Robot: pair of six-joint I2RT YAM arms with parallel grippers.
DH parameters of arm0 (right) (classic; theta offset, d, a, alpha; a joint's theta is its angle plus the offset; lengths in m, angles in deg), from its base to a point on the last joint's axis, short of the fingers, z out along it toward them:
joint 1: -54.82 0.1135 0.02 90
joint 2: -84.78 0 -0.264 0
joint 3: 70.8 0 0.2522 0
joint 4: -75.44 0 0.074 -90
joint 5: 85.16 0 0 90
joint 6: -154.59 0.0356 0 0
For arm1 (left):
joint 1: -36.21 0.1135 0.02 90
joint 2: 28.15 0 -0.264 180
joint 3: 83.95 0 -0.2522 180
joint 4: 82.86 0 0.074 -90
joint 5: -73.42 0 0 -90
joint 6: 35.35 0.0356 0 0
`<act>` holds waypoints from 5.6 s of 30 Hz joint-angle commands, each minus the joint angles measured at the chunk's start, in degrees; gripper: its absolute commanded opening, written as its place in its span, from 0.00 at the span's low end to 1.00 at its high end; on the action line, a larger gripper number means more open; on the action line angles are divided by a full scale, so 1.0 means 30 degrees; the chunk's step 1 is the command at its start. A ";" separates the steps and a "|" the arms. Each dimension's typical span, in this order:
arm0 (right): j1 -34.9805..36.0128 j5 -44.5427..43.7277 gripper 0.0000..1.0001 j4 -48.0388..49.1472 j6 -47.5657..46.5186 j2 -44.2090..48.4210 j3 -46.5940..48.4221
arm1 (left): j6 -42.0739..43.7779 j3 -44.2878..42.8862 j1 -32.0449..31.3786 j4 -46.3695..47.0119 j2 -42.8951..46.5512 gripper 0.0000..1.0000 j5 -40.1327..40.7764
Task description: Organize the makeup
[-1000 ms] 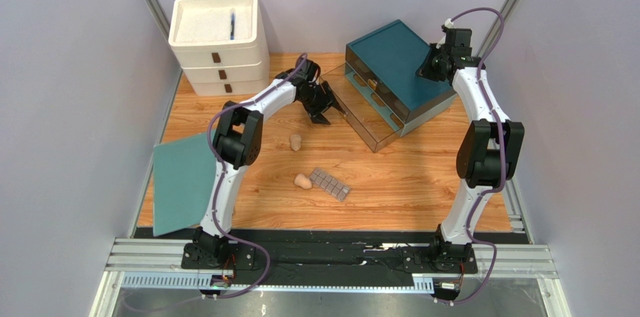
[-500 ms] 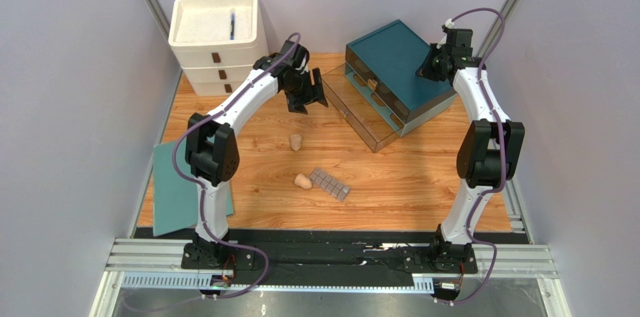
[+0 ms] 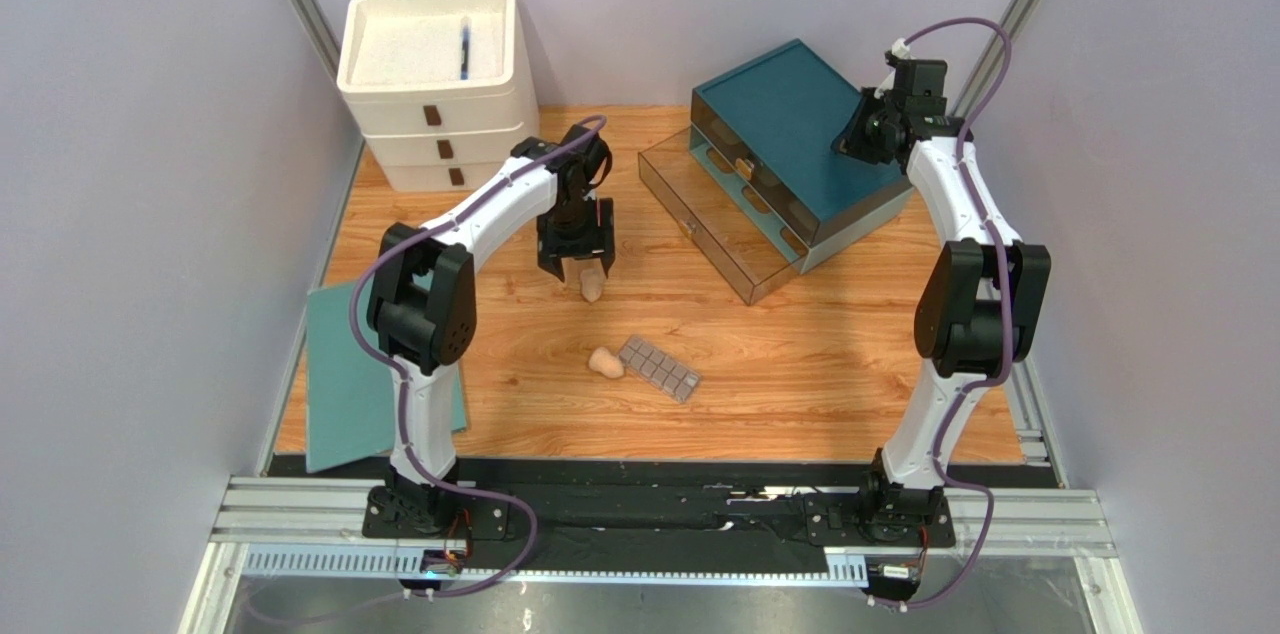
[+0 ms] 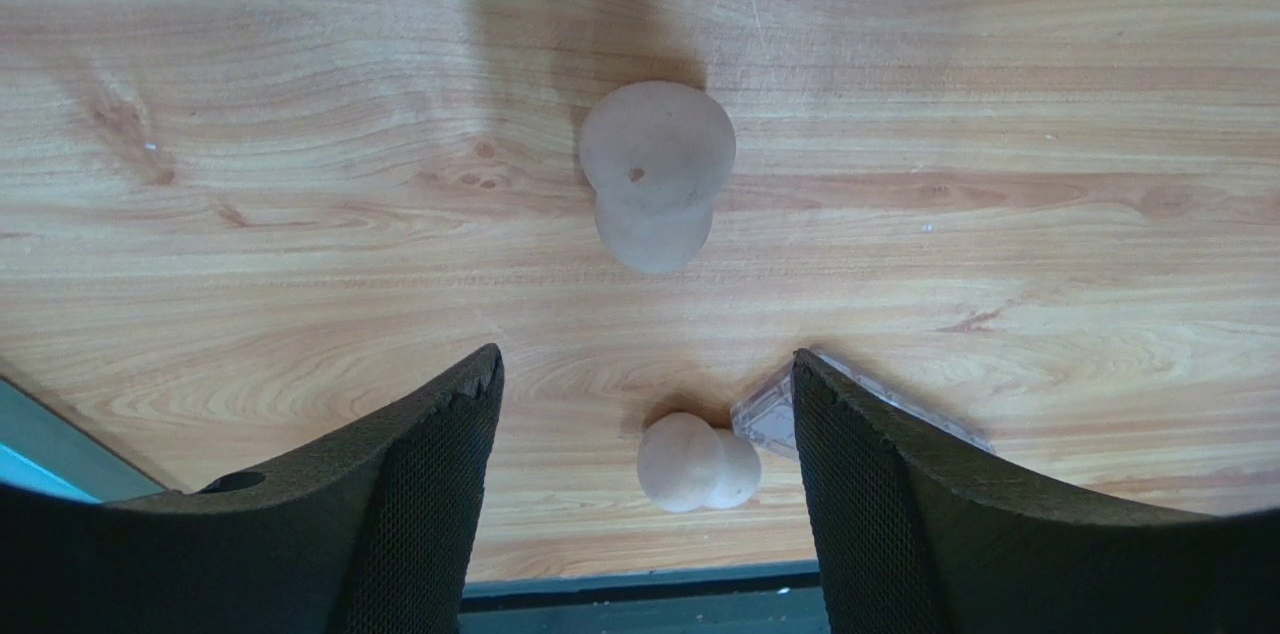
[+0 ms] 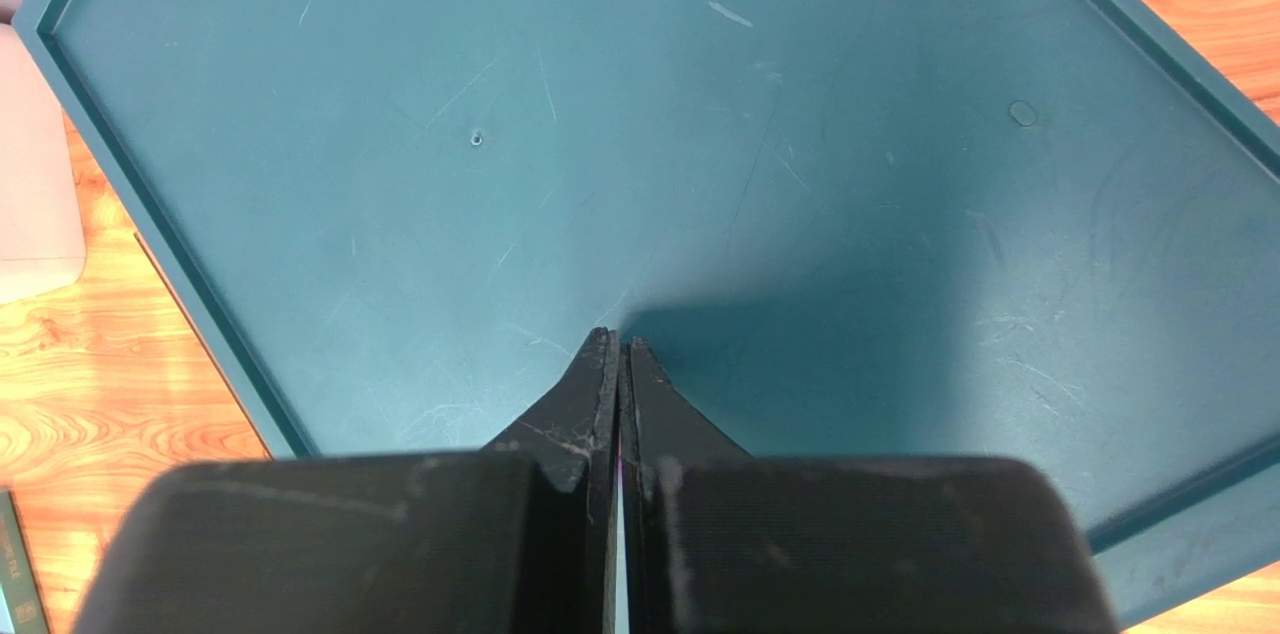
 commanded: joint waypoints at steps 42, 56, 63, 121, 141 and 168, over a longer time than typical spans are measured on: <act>0.0335 0.0786 0.00 -0.3207 -0.0092 -0.1393 -0.1828 | -0.1165 -0.9301 -0.0840 0.8428 -0.4856 0.04 -0.9710; 0.0335 0.0845 0.00 -0.3090 -0.0121 -0.1277 -0.1975 | -0.1549 -0.9831 -0.1368 1.0420 -0.5386 0.70 -1.0442; 0.0335 0.0903 0.00 -0.3119 -0.0180 -0.1277 -0.1975 | -0.1842 -1.0444 -0.1368 1.0568 -0.5882 0.74 -1.1086; 0.0335 0.1665 0.00 -0.3236 -0.1293 0.1038 -0.4407 | 0.5103 0.6811 -0.5732 0.3039 0.1501 0.86 -0.0687; 0.0306 0.1606 0.00 -0.3324 -0.1293 0.0891 -0.4348 | 0.4136 0.4239 -0.5909 0.1340 0.1702 0.00 0.1480; 0.0306 0.1840 0.00 -0.3383 -0.1205 0.0657 -0.4377 | 0.0592 -1.3932 -0.5383 0.2773 -0.5355 0.17 -0.4436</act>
